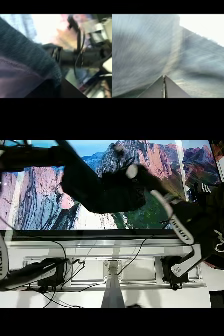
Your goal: Fold the clothes and pants, and hang the long-sleeved shirts on hangers.
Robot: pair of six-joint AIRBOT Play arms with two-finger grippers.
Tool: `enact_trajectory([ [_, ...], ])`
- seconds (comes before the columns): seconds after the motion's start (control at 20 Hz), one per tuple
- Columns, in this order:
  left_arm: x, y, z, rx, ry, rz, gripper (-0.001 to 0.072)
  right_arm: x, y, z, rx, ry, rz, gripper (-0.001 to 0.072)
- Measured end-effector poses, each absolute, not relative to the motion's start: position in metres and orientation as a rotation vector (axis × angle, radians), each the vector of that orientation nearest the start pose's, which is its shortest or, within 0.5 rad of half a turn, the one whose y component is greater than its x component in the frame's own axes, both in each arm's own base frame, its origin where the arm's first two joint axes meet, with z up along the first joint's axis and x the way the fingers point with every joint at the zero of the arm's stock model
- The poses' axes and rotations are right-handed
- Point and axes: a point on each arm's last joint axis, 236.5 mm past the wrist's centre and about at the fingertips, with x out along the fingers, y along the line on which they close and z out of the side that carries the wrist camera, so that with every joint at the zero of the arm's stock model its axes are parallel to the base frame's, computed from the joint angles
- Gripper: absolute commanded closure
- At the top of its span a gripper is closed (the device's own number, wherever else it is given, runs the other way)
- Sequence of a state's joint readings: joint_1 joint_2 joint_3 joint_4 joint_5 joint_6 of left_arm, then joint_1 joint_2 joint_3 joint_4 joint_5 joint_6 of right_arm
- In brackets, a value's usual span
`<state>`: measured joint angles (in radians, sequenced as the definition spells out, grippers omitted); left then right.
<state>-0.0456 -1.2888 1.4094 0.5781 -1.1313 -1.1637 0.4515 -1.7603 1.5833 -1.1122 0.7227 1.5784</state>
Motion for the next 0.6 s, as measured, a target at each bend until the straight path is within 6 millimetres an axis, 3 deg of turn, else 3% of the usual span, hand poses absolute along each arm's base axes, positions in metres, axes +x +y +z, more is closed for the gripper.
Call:
enact_trajectory([
  [0.05,0.426,-0.220,0.197,-0.476,0.768,-0.827,0.0640,0.507,0.286,0.018,0.265,0.961,0.494,0.0690],
  [0.2,0.430,-0.297,0.179,-0.507,0.755,-0.896,0.0092,0.537,0.188,0.058,0.309,0.893,0.350,0.0690],
  [0.25,0.427,-0.322,0.171,-0.500,0.749,-0.917,0.0004,0.543,0.156,0.070,0.324,0.872,0.303,0.0690],
  [0.35,0.418,-0.369,0.155,-0.471,0.728,-0.953,0.0004,0.549,0.103,0.089,0.353,0.832,0.222,0.0690],
  [0.45,0.411,-0.398,0.147,-0.428,0.688,-0.972,0.0004,0.547,0.055,0.094,0.371,0.830,0.146,0.0690],
  [0.6,0.412,-0.412,0.150,-0.386,0.621,-0.969,0.0005,0.536,-0.002,0.086,0.346,0.869,0.058,0.0691],
])
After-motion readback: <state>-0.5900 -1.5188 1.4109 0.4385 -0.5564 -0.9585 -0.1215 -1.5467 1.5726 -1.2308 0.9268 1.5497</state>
